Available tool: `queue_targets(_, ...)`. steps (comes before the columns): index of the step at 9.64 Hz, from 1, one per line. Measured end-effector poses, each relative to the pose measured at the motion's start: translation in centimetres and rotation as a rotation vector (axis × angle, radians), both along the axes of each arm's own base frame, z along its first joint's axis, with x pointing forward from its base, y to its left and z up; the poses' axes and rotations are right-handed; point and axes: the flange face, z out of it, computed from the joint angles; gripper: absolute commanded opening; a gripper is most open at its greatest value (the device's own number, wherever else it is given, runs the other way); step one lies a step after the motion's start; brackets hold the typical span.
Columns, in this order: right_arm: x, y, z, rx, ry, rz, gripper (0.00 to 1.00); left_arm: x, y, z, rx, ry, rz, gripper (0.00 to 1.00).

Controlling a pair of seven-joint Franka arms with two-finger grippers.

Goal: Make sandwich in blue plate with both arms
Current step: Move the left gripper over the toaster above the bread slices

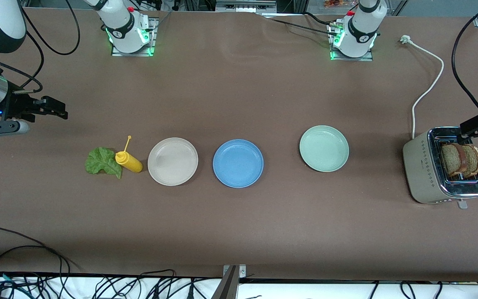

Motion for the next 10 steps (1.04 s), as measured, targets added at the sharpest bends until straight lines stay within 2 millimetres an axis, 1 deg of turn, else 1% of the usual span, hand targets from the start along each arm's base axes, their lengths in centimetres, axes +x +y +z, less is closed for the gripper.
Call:
queue_targets(2, 0.0, 0.0, 0.0, 0.000, 0.000, -0.001, 1.00, -1.4, -1.6, 0.9, -0.017, 0.000, 0.007, 1.00)
queue_targets(3, 0.0, -0.1, 0.0, 0.000, 0.000, -0.001, 1.00, -2.4, -2.3, 1.1, -0.030, 0.008, 0.013, 1.00)
queue_targets(5, 0.0, -0.1, 0.0, 0.000, -0.001, -0.001, 1.00, -4.1, -4.4, 1.3, -0.025, 0.023, 0.020, 1.00)
queue_targets(7, 0.0, -0.1, 0.1, 0.000, -0.001, -0.002, 1.00, -5.3, -6.2, 0.6, 0.005, 0.030, 0.022, 1.00)
queue_targets(9, 0.0, -0.1, 0.1, 0.000, -0.001, -0.001, 1.00, -6.5, -7.2, -0.3, -0.002, 0.031, 0.029, 1.00)
queue_targets(10, 0.0, -0.1, 0.1, 0.000, -0.001, -0.001, 1.00, -6.9, -7.5, -0.4, -0.003, 0.032, 0.032, 1.00)
